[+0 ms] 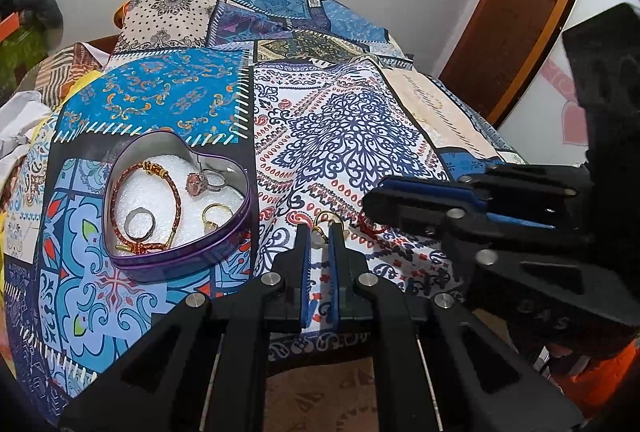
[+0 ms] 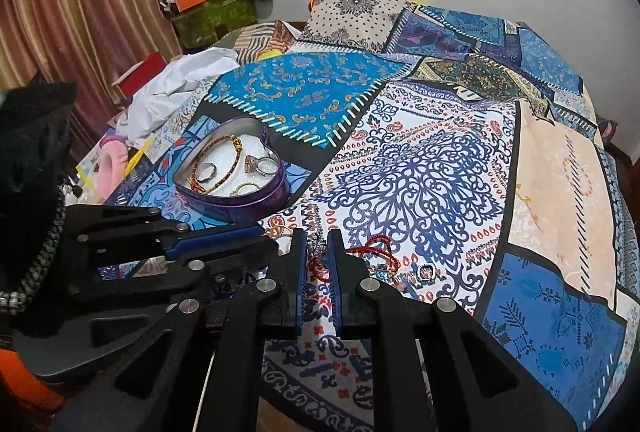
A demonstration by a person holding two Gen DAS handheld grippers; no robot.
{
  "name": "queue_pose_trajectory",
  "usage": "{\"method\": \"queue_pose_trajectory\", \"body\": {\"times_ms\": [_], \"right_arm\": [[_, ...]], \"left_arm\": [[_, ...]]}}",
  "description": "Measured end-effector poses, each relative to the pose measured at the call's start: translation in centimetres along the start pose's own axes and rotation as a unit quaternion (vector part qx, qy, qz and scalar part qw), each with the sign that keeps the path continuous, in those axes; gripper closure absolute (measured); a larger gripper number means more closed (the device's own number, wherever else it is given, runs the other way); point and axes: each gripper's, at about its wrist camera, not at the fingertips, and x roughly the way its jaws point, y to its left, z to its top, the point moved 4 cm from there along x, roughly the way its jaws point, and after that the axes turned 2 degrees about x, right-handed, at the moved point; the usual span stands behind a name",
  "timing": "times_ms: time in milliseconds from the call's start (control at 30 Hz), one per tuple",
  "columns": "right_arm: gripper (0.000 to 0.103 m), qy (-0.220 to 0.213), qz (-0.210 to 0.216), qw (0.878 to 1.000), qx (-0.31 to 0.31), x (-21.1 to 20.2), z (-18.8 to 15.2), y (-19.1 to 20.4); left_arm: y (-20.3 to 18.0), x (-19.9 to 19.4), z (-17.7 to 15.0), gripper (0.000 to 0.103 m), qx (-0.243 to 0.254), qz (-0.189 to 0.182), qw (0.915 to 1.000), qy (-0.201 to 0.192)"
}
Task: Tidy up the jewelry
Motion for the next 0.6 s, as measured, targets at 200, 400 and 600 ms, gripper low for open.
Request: {"method": "queue_pose_trajectory", "body": {"times_ms": [200,400,600], "right_arm": [[0.094,-0.010,0.002,1.000,-0.002,-1.1,0.3,0.2],[0.094,-0.015,-0.004,1.000,-0.002,-1.5,0.5,0.4],[0.094,-0.016,-0.015,1.000,0.005,-1.6,0.7,0.2]], "left_arm": [[-0.4,-0.5,-0.1,0.096,0.001,-0.010,0.9999,-0.004],[-0.7,-1.6,0.1,0.096,0.000,-0.015,0.9998,-0.016],[-0.3,-3.5,0.5,0.096,-0.004,-0.012,0.9993,-0.036]]}}
